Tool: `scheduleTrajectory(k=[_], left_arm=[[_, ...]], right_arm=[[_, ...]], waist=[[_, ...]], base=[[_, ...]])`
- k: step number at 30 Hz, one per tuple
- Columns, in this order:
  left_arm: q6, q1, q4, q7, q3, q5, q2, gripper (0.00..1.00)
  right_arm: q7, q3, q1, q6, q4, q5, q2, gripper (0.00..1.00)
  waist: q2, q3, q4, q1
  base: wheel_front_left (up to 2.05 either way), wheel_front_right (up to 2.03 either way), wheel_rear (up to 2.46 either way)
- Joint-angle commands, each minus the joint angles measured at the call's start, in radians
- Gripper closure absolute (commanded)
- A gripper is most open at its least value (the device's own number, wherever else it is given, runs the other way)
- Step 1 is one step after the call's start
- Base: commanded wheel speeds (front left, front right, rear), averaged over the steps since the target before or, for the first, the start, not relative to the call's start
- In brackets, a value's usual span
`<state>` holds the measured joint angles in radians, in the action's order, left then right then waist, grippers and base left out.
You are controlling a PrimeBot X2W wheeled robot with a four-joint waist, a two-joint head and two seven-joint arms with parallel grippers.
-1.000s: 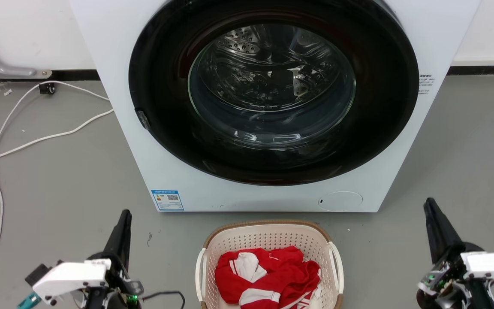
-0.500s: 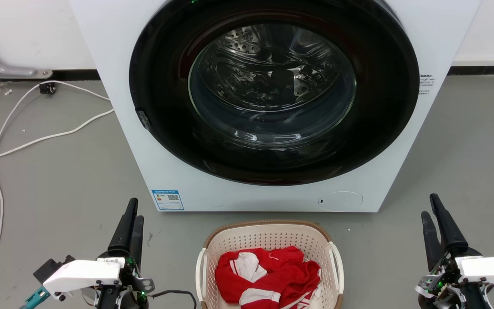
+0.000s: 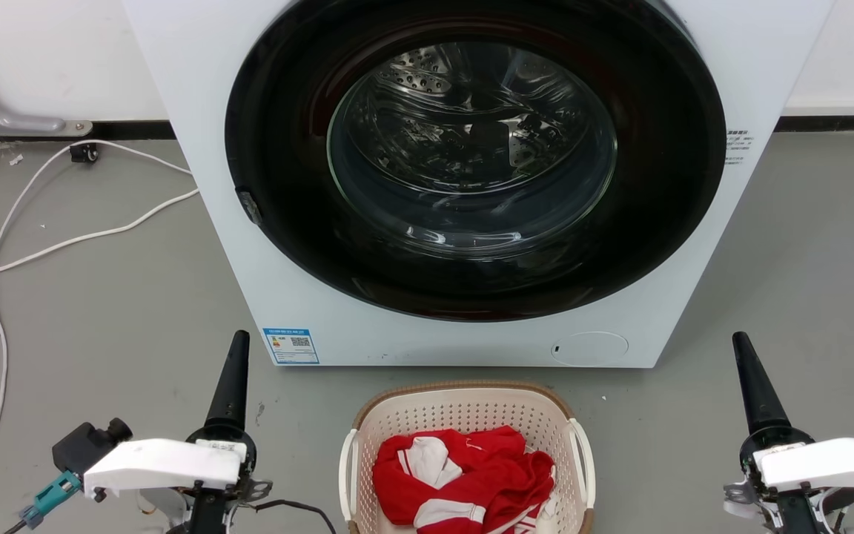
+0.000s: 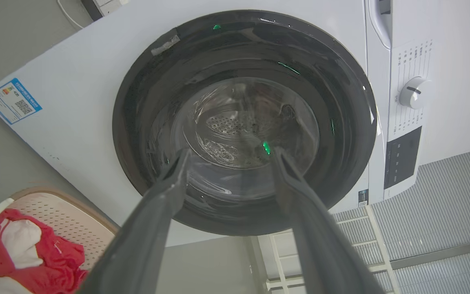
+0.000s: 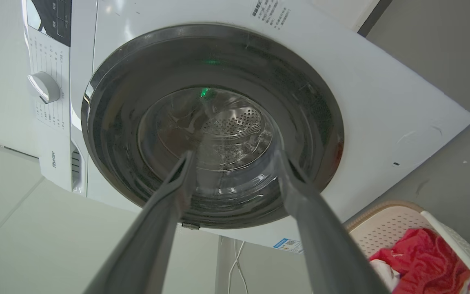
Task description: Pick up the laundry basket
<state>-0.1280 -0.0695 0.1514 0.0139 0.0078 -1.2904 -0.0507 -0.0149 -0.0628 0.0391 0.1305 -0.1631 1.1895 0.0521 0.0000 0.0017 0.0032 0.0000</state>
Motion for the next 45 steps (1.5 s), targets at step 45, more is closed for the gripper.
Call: scheduleTrajectory(k=[45], left_arm=[[0.039, -0.007, 0.000, 0.151, -0.100, 0.842, -0.011, 0.00]], right_arm=[[0.000, 0.019, -0.075, 0.000, 0.181, -0.855, -0.001, 0.00]], waist=[[0.0000, -0.005, 0.010, 0.0000]], base=[[0.00, 0.00, 0.00]])
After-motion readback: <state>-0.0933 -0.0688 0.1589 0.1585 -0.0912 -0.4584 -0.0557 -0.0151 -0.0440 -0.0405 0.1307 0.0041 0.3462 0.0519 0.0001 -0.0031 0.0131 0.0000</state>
